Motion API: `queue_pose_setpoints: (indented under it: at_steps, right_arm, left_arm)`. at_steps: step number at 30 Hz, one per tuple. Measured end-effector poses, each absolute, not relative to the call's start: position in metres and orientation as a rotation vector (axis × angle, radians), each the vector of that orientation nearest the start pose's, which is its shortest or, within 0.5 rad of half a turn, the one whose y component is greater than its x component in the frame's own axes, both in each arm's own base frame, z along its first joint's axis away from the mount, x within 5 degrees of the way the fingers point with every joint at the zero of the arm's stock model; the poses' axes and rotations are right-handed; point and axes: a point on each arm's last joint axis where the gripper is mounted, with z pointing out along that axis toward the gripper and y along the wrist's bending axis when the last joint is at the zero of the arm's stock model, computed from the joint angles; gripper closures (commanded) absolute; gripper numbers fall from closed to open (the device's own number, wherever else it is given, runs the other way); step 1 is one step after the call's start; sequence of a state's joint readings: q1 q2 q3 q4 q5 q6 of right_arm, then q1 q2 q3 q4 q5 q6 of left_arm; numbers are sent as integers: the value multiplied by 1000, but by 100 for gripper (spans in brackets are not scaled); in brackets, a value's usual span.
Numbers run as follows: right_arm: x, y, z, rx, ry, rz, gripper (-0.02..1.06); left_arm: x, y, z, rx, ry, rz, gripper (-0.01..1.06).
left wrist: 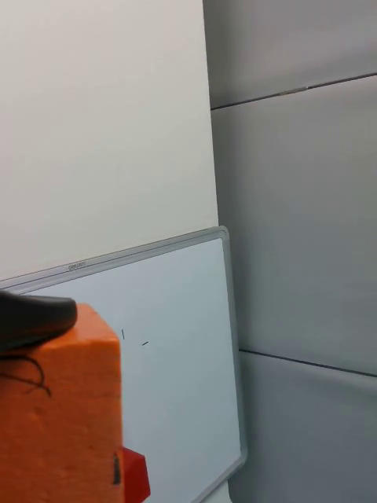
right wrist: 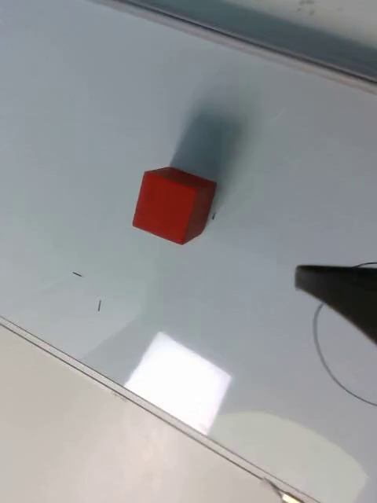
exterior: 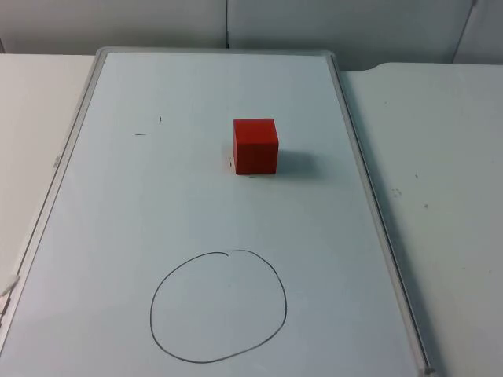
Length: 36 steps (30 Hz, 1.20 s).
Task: Pick up one cube with the left hand and another cube with the right hand. First place the cube in the right hand at the target position, then stack the cube in the left hand on top.
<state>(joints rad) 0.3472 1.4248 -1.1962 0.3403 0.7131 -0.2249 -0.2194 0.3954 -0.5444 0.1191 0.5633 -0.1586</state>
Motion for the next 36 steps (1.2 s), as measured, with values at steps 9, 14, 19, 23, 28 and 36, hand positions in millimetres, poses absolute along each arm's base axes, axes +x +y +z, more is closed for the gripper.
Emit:
queue_pose_setpoints:
  at_steps: [9,14,19,23,28,36]
  right_arm:
    - [361,238,258,-393,2509,151,9]
    - [381,269,218,-348,2575,109,9]
    - [398,282,182,-285,2654,50,9]
    - [403,286,156,-230,2697,30,9]
    - [405,288,130,-226,2725,14,9]
    - [408,291,114,-237,2716,34,19]
  left_arm:
    - [78,-11,315,115,1916,-111,105]
    - [79,-11,310,117,1933,-109,105]
    - [75,-10,312,117,1909,-107,105]
    - [71,-9,309,118,1880,-107,105]
    - [64,-7,308,116,1848,-111,105]
    - [61,-6,309,116,1824,-107,105]
